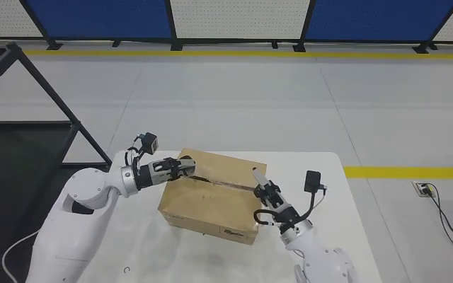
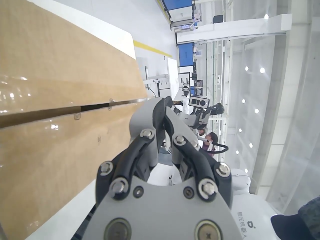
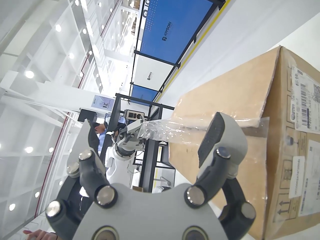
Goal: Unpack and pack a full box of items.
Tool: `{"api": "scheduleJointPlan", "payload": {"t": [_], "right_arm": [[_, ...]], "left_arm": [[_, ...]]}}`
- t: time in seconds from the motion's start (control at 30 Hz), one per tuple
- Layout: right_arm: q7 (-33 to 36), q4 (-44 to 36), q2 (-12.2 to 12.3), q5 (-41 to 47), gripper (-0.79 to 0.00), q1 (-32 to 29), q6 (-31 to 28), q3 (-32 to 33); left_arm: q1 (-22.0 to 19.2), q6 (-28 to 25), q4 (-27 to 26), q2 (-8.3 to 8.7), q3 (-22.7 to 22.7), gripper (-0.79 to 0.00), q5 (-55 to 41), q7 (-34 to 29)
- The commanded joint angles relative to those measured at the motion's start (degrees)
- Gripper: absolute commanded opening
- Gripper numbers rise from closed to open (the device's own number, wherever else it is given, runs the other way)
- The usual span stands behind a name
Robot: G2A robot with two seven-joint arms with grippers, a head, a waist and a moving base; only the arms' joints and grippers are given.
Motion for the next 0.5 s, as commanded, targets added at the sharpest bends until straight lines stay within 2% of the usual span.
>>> {"api": "scheduleJointPlan", "payload": {"t": [0.0,0.17,0.47], "right_arm": [[-0.1,1.3,-0.2,0.5,0.0,0.9,0.8,-0.6],[-1.0,4.9,-0.7,2.2,0.0,3.6,2.2,-1.9],[-0.9,5.1,-0.7,2.2,0.0,3.1,1.6,-1.8]], "left_arm": [[0.0,0.0,0.0,0.0,0.0,-0.785,0.0,0.0],[0.9,0.0,-0.8,0.04,0.1,-0.785,0.8,1.6],[1.6,0.8,-1.4,0.29,0.7,-0.785,3.4,3.2]]}}
